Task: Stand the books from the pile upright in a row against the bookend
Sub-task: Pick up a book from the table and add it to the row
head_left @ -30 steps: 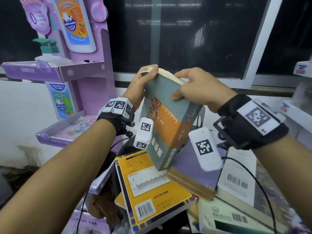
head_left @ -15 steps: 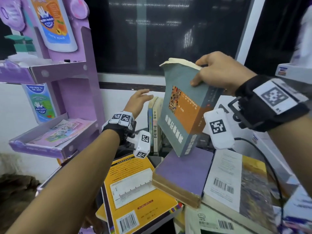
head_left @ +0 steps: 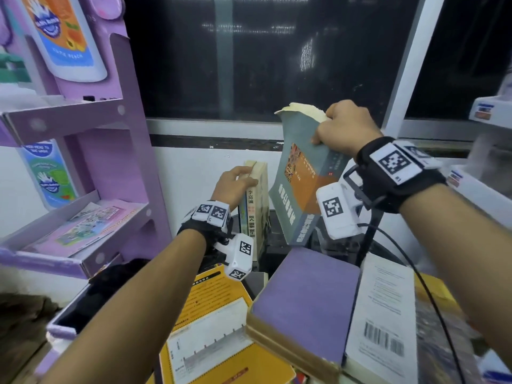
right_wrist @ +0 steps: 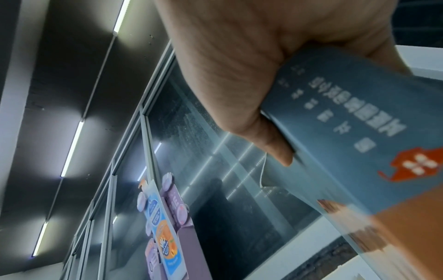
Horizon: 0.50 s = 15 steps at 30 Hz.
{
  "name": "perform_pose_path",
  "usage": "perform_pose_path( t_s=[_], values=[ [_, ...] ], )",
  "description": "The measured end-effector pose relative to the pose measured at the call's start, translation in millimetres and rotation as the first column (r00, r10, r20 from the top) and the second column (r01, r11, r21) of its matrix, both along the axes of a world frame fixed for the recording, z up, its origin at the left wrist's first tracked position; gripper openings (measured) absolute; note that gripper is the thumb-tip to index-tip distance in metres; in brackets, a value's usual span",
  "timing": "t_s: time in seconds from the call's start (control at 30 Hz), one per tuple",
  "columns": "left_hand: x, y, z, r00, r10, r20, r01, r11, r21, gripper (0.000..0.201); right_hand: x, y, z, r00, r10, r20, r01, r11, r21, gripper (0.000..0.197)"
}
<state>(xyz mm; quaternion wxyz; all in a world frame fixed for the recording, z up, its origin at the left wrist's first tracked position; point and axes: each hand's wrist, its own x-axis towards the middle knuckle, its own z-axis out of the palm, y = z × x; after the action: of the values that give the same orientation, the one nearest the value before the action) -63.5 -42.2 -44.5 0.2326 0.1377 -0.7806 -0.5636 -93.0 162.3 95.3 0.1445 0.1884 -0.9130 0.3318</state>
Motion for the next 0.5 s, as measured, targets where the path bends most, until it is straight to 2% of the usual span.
perform_pose_path(
  t_s=[0.2,0.27,0.37,0.5],
  values=[
    [-1.4,-2.3,-10.2,0.998,-0.05,-0.039,0.054,0.992,0.117,0.037,-23.3,-35.2,-29.0,0.999,-0.037,0.003,0.038,0.999,-0.035,0.035],
    [-1.6,-6.1,-13.2,0.998,-0.051,-0.048,0.056,0.992,0.109,0.042,-26.6,-45.6,-38.0,0.999,-0.031,0.008,0.031,0.999,-0.031,0.036],
    [-3.0,-12.9,-17.5,0.996,-0.064,-0.062,0.07,0.992,0.105,0.033,-29.7,-60.0,-50.9,1.0,-0.013,0.021,0.013,1.0,-0.013,0.033],
    [-4.9,-13.4,-21.5,0.992,-0.096,-0.079,0.101,0.993,0.065,0.033,-32.3,-72.9,-63.9,0.999,-0.01,0.035,0.01,1.0,-0.002,0.031]
  ],
)
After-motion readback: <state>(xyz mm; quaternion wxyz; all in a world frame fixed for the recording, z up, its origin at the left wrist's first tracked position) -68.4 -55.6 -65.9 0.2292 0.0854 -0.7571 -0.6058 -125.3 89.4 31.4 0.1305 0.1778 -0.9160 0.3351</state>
